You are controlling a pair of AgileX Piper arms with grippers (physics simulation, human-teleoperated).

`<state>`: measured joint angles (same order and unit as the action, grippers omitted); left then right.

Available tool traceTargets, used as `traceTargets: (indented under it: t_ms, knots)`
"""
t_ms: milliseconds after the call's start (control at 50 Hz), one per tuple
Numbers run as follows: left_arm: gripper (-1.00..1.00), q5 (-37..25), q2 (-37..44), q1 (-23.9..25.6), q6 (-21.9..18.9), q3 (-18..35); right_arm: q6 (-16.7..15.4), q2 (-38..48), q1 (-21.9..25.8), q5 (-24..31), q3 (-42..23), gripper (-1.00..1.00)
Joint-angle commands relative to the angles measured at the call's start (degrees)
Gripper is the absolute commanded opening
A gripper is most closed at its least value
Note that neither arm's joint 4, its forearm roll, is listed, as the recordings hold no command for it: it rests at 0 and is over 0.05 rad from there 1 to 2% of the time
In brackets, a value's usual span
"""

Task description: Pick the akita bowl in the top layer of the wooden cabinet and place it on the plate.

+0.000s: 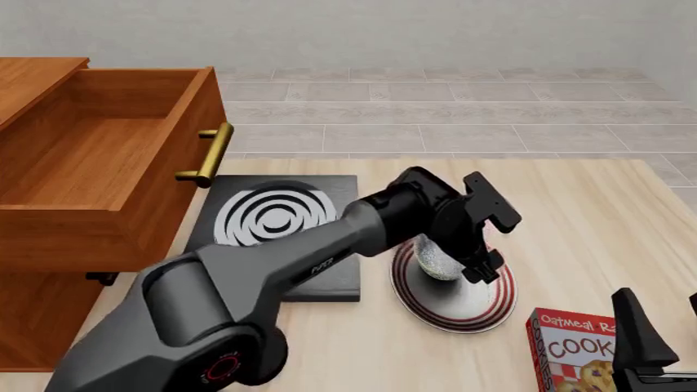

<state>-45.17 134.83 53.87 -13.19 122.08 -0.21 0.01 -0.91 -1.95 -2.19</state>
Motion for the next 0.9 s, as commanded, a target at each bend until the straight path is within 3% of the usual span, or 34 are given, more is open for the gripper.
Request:
traceTargets:
  t_ms: [20,320,900]
  knots:
    - [1.00,-0.27,-3.08,-0.64,-0.43,-0.82,-0.15,0.01,0.05,0.01,-0.01,1.00]
    - [1.00,0.27,-6.17,-0.81,-0.15,-2.58,-0.16,0.00,0.10,0.10,0.01,1.00]
    - [1.00,-4.49,-8.51,0.70,1.39,4.14,-0.41,0.00,0.39,0.08,0.15,1.00]
